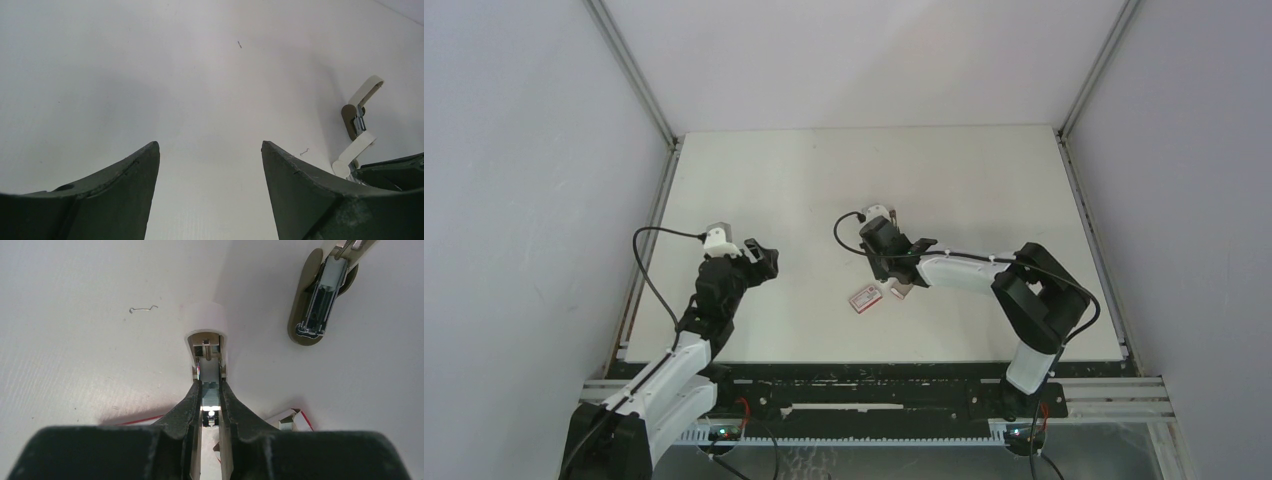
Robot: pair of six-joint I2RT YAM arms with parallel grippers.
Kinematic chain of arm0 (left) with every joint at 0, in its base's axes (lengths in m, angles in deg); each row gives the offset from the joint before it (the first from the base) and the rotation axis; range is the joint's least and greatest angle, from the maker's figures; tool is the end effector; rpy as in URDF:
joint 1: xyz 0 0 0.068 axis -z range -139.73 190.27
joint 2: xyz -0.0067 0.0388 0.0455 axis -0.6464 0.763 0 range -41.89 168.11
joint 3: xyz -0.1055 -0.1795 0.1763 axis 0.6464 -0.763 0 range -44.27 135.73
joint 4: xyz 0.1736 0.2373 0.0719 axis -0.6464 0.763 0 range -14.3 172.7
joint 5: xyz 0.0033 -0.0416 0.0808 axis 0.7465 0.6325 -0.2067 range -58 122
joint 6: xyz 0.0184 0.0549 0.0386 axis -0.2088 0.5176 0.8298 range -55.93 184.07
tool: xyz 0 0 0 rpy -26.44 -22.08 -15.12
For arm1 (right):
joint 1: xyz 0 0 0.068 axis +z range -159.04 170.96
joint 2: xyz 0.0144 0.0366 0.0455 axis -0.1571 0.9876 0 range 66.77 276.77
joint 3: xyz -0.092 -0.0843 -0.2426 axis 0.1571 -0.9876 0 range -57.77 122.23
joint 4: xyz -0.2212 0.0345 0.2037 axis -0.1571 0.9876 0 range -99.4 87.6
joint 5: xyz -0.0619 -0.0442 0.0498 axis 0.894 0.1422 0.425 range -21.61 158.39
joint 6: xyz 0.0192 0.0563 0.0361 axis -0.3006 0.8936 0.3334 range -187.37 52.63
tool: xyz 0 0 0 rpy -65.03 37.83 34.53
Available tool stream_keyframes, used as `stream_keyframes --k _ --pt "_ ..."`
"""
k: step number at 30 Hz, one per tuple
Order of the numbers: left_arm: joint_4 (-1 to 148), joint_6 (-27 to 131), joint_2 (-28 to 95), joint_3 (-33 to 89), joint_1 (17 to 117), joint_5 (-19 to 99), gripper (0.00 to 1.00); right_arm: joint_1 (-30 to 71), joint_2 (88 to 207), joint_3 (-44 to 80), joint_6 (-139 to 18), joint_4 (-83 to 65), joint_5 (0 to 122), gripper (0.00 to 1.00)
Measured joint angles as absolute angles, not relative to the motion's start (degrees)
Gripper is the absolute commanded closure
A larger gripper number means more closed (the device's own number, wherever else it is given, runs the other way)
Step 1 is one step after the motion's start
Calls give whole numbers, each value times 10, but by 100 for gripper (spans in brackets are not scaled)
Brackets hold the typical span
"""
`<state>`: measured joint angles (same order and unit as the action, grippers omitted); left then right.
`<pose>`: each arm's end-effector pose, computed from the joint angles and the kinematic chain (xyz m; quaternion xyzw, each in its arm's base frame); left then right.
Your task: Load the staples into the stapler
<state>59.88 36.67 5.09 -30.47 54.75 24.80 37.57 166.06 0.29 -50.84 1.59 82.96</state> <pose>0.2327 -0.0526 0.1600 -0.1274 0.7949 -0.1640 0.5701 0.2838 0.2794 0.1272 -0.2038 0.9170 0.0659 0.3365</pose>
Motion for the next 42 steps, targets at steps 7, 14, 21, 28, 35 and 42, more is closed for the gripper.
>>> stream_keyframes --k 7,14,21,28,35,42 --pt "599 367 51 -305 548 249 21 376 1663 3 -506 15 829 89" --pt "599 367 49 -305 548 249 21 376 1667 3 -504 15 829 89" --pt "599 367 49 -305 548 249 21 376 1667 3 -501 14 830 89" --pt "599 367 46 -305 548 249 21 376 1667 3 -494 14 831 76" --pt "599 367 45 -305 548 249 21 376 1667 -1 -494 16 832 66" --pt "599 367 45 -305 548 249 21 372 1649 -1 -493 22 835 65"
